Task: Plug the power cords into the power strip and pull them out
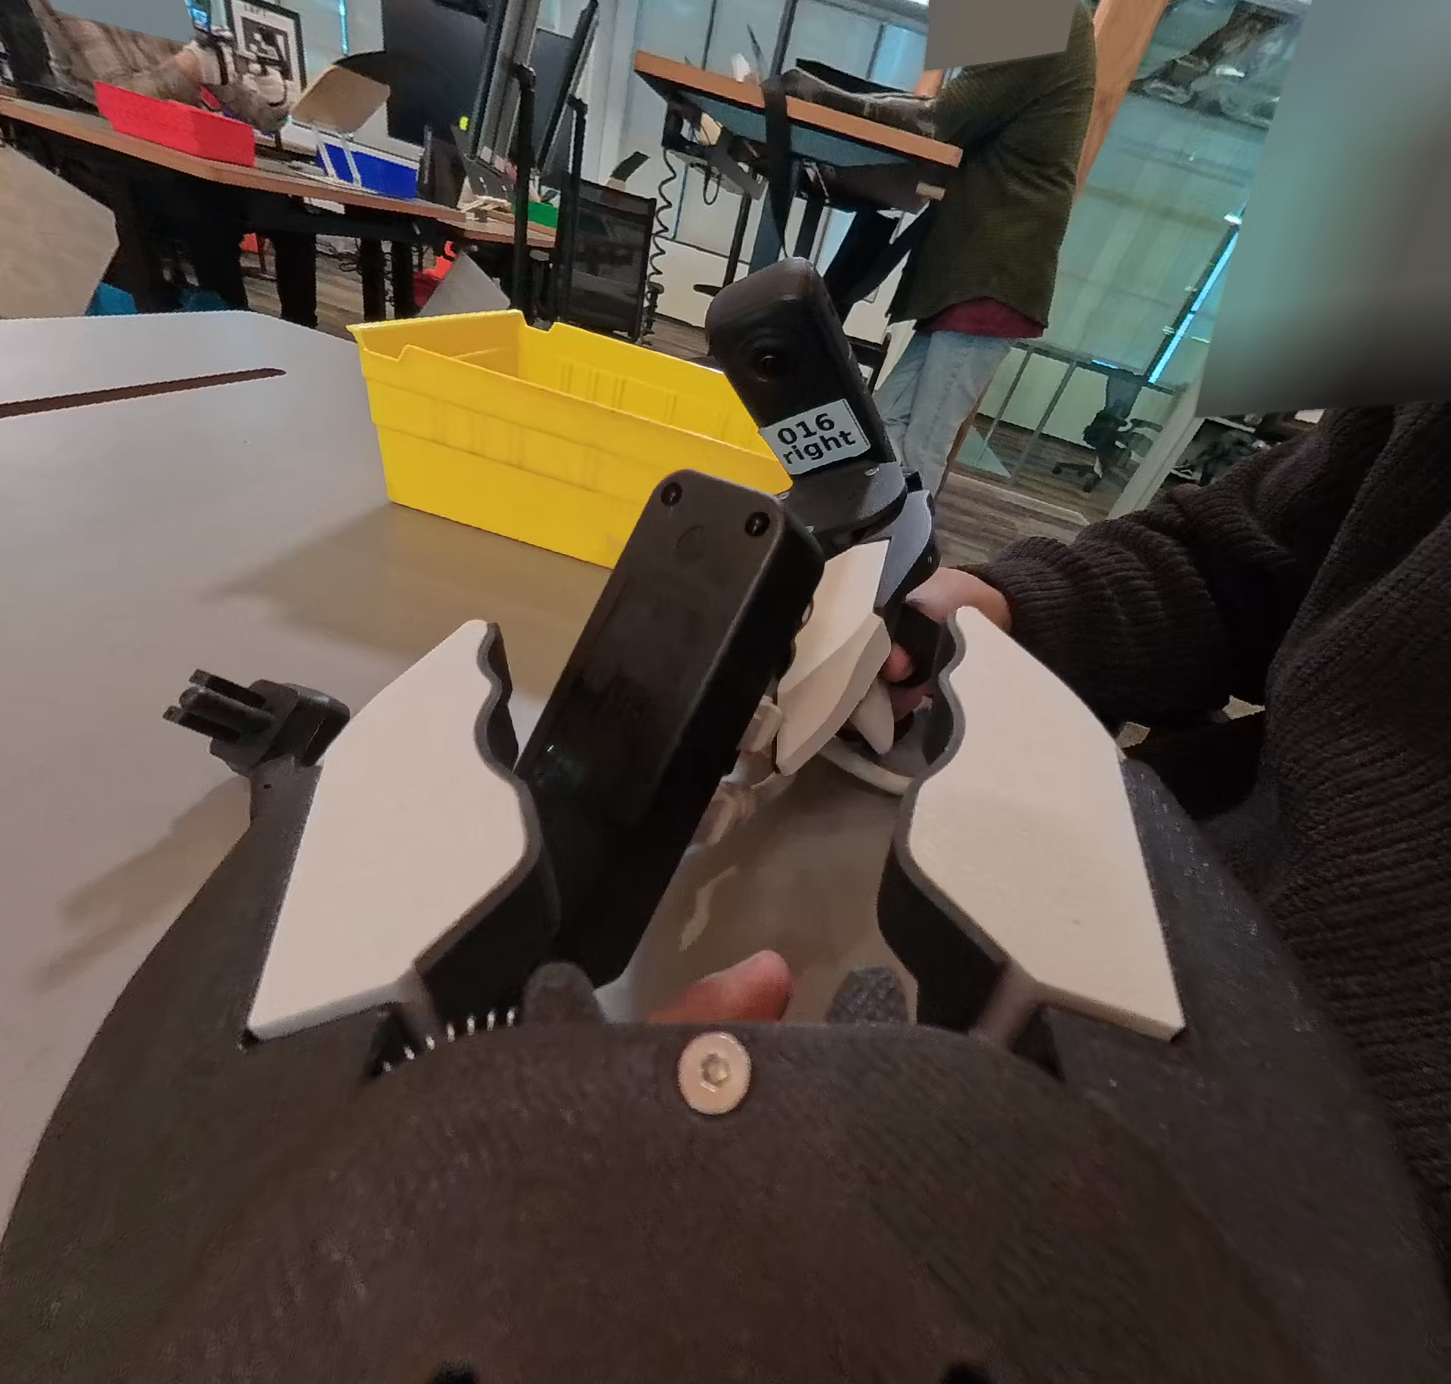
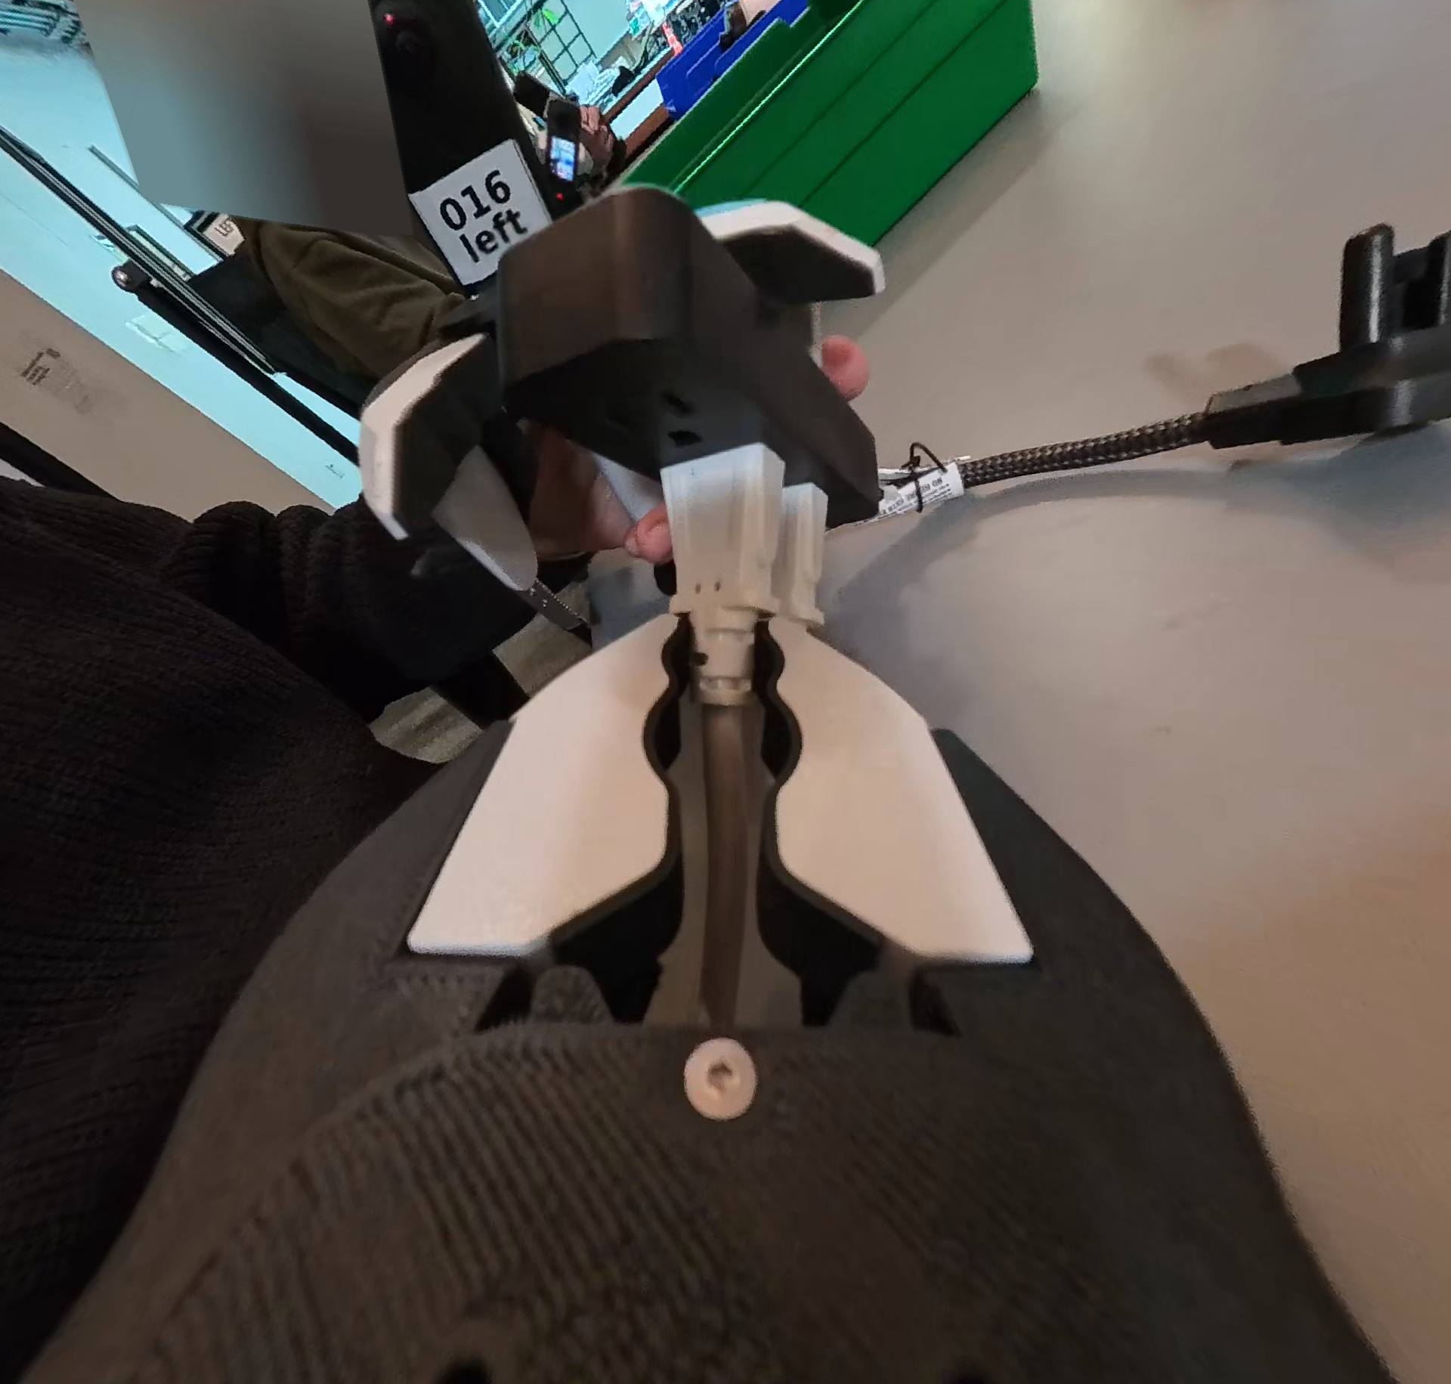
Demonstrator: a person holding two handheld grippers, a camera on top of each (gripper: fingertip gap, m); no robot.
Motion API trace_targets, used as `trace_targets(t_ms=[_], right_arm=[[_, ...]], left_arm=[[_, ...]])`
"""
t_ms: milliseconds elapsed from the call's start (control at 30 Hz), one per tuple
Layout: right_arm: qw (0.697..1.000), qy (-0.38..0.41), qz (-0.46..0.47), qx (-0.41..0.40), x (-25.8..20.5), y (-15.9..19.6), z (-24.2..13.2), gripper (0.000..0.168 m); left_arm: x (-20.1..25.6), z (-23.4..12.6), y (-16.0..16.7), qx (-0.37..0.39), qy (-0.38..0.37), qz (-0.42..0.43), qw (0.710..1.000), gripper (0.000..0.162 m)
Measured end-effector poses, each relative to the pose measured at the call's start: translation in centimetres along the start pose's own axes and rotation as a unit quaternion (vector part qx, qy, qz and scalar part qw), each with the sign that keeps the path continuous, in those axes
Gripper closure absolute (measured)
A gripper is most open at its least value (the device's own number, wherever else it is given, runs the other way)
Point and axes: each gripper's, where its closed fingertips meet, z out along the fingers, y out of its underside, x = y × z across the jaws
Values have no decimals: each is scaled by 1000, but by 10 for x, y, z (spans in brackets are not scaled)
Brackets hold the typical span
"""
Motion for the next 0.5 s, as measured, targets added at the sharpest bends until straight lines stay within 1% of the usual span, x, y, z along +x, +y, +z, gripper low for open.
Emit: trace_targets(t_ms=[167,267,300,333,367,400,433,500], right_arm=[[1000,-1,-15,-20,-3,5,3,152],[999,-1,-24,-27,-4,6,3,152],[999,-2,-26,-29,-4,7,3,152],[999,-3,-29,-31,-5,8,3,152],[999,-5,-31,-34,-5,8,3,152],[999,-8,-34,-37,-7,9,3,152],[998,-11,-36,-40,-8,9,3,152],[998,-20,-41,-49,-12,11,4,152]], left_arm=[[2,-5,-2,-9,-4,52,999,61],[14,-10,-9,-6,30,52,998,65],[18,-11,-10,-10,43,55,997,72],[21,-12,-11,-12,53,64,996,84],[22,-11,-11,-16,54,72,996,91],[24,-10,-12,-23,56,80,995,94],[27,-9,-13,-29,59,85,994,95],[33,-7,-15,-43,70,86,993,91]])
